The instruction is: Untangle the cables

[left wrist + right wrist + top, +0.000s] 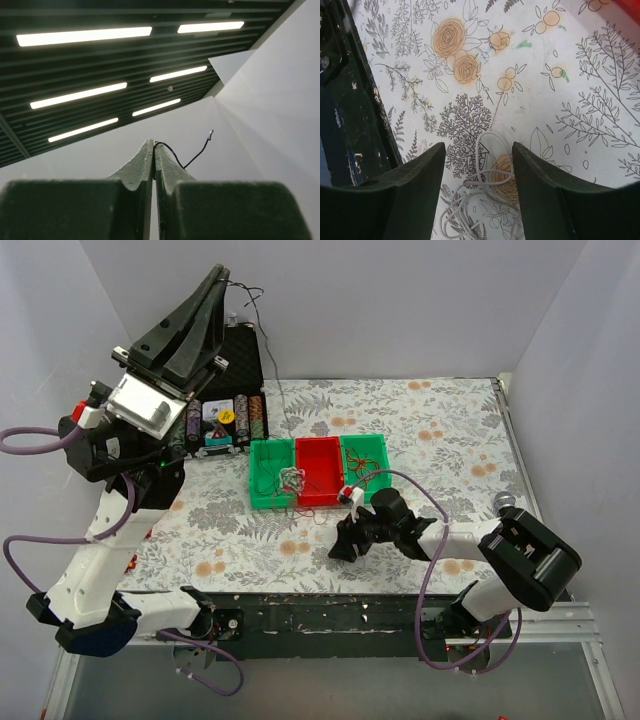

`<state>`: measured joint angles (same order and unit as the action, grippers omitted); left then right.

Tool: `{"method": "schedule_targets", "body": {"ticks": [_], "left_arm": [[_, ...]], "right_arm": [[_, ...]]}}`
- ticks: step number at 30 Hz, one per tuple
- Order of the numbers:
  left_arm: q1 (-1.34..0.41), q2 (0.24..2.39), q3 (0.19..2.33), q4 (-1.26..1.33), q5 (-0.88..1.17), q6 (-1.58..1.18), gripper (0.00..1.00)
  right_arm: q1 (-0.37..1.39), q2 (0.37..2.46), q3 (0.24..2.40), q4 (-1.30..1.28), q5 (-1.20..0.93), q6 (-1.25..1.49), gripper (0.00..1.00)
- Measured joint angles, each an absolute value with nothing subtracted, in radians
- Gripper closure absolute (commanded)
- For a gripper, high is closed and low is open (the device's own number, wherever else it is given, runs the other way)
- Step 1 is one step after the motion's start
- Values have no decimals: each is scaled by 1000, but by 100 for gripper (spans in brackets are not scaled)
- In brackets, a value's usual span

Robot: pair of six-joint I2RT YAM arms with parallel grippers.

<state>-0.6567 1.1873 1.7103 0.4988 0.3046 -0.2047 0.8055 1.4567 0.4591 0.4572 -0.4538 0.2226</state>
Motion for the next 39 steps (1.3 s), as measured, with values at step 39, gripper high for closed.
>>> {"method": "schedule_targets", "body": {"ticks": [39], "left_arm": [[-657, 1032, 1429, 370, 374, -281, 100]], "right_arm": [[866, 1176, 844, 452, -607, 204, 55]]}}
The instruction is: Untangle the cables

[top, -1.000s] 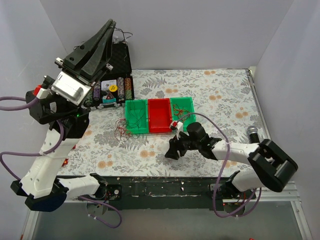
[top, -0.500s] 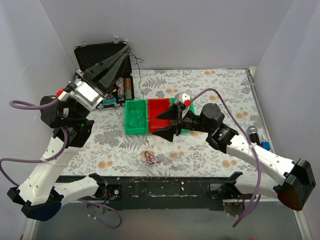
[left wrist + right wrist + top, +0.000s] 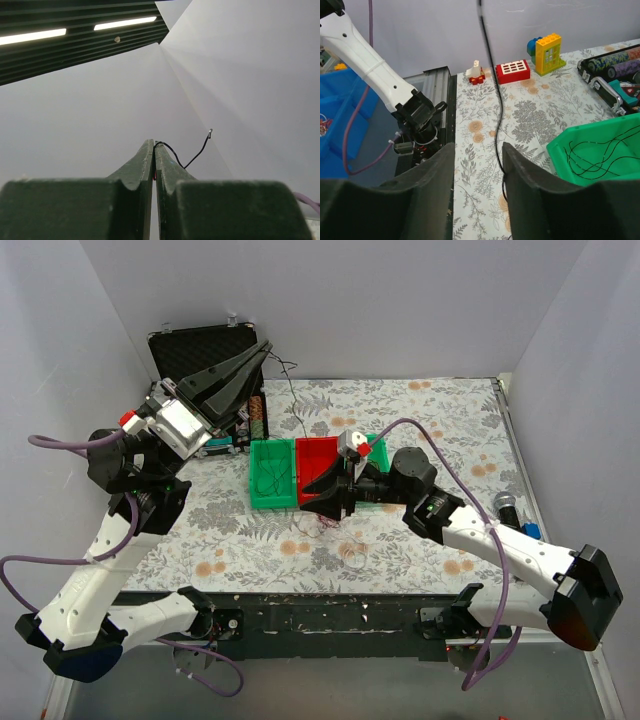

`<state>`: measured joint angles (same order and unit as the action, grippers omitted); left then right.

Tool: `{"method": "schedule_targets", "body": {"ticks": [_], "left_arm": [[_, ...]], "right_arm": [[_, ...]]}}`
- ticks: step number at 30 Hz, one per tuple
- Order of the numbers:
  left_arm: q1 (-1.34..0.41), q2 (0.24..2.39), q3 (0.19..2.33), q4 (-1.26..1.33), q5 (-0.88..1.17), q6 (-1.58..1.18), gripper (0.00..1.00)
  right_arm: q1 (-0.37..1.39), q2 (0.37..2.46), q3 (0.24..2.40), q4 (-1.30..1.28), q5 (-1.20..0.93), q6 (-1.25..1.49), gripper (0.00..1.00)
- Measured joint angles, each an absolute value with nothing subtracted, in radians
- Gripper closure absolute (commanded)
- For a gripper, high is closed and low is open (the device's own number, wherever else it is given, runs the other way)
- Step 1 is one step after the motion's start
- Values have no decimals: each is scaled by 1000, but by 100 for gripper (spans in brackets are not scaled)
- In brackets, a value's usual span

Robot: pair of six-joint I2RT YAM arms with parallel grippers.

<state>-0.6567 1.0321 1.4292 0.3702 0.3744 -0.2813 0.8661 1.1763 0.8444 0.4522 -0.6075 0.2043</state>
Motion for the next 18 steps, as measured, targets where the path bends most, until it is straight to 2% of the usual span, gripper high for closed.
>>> {"method": "schedule_targets", "body": {"ticks": [5, 9, 14, 16, 17, 18], "left_arm": [[-657, 1036, 1433, 369, 384, -293, 99], [-657, 1051, 1456, 371, 389, -300, 100], [-657, 1071, 1489, 384, 389, -295, 100], [-657, 1081, 1511, 393, 389, -292, 100], [-657, 1089, 1528, 395, 389, -291, 100], [-657, 1096, 1544, 397, 389, -291, 100]], "right_arm": [[866, 1209, 840, 452, -610, 206, 74], [866, 1251, 832, 452, -611, 207, 79], [866, 1306, 792, 457, -613, 208, 90], [866, 1337, 773, 461, -612, 211, 88], [866, 1353, 764, 461, -613, 214, 81], [866, 1367, 755, 461, -614, 218, 70]]}}
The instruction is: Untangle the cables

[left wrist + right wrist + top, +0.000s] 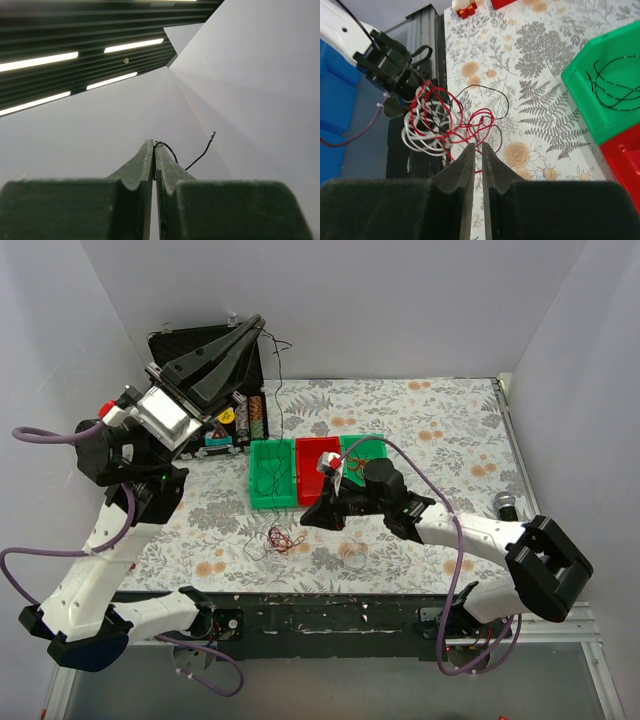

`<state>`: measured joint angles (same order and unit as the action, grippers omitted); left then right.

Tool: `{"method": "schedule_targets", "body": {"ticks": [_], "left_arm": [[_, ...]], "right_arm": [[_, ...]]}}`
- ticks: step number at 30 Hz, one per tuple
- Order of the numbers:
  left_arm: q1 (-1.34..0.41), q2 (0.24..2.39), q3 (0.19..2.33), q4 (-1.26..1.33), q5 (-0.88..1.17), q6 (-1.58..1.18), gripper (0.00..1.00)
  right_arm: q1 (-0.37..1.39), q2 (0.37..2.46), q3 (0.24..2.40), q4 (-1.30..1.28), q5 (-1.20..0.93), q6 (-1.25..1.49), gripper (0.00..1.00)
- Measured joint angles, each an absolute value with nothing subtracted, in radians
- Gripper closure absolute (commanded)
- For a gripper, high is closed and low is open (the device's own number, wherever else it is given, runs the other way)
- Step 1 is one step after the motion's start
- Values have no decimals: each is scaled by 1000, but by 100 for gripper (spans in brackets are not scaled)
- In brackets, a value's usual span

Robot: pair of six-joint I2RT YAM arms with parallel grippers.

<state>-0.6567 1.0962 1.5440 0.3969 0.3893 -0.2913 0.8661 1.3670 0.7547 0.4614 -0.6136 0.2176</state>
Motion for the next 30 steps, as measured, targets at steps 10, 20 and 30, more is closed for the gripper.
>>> {"method": "schedule_targets", "body": {"ticks": [10, 20, 30], "left_arm": [[-657, 1095, 1563, 404, 402, -292, 100], [-657, 1096, 1553, 404, 421, -306, 100], [-657, 1111, 1553, 405, 439, -329, 100]], "right_arm": [[866, 1311, 738, 453, -601, 231, 39], [866, 1256, 796, 464, -572, 229, 44], [866, 1365, 856, 489, -572, 231, 64]]}}
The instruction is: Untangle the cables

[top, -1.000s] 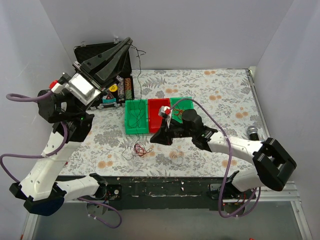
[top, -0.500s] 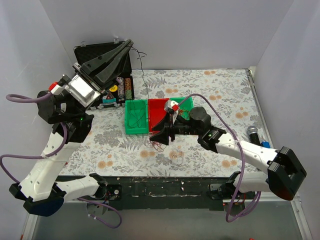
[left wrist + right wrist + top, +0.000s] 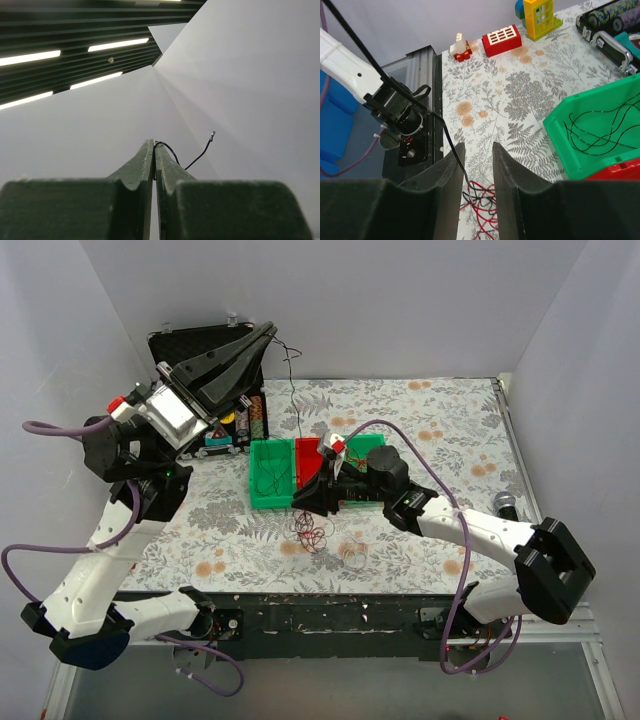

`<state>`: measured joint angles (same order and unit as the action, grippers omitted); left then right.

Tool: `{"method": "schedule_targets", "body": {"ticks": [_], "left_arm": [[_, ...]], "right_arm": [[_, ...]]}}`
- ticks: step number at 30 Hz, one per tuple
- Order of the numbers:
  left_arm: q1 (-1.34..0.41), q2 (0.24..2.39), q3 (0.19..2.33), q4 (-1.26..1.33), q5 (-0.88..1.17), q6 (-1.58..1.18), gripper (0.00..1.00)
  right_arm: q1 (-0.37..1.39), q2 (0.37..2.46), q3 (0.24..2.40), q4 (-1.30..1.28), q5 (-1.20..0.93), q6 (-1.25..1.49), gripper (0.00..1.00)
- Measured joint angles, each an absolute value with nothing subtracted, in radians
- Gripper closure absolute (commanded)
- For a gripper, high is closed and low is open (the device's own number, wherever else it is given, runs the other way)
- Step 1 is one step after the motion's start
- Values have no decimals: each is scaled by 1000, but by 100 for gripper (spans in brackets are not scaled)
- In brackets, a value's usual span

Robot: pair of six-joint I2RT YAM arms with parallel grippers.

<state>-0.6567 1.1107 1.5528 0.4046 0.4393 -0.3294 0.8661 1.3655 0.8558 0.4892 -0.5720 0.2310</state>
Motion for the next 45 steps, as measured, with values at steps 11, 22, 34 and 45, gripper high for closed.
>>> {"method": "schedule_targets", "body": {"ticks": [11, 22, 34, 45], "left_arm": [[-657, 1112, 1553, 405, 446, -340, 100], [-657, 1179, 1715, 366, 454, -348, 100], [-657, 1346, 1999, 273, 493, -316, 100], [-657, 1455, 2231, 411, 446, -221, 100]], "right_arm": [[869, 1406, 823, 498, -573, 234, 85], [881, 1514, 811, 568, -605, 258, 90], [890, 1632, 783, 642, -633, 245, 89], [923, 1744, 763, 480, -559, 179, 83]]}}
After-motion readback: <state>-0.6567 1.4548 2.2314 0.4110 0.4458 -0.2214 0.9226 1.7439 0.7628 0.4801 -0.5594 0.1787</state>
